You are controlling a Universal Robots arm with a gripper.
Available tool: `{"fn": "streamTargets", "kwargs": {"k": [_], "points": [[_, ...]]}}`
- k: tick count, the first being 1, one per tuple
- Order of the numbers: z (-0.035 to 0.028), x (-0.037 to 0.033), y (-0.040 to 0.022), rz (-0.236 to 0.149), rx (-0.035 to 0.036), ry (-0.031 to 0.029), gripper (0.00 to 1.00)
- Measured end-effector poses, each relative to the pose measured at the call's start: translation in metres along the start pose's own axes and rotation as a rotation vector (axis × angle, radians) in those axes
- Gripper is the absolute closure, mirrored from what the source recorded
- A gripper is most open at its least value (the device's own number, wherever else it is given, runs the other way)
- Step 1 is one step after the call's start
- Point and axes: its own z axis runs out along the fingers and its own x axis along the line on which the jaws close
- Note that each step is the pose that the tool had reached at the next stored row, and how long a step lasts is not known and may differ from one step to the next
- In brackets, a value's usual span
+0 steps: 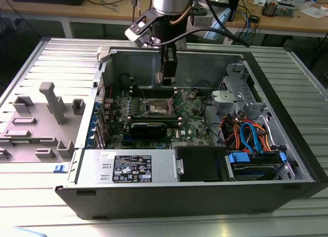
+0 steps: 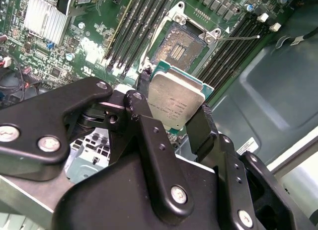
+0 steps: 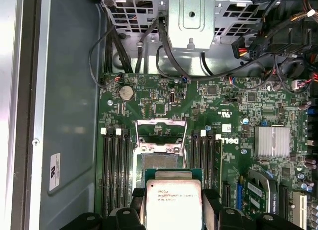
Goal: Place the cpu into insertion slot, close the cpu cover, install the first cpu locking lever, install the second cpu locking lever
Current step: 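Place the cpu into insertion slot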
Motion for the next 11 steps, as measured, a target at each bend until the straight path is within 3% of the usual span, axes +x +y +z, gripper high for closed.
{"fn": "streamTargets", "kwargs": {"k": [11], "points": [[0.0024,0.0002,-0.0043,0.0,0.0,-0.0001,0.45]]}}
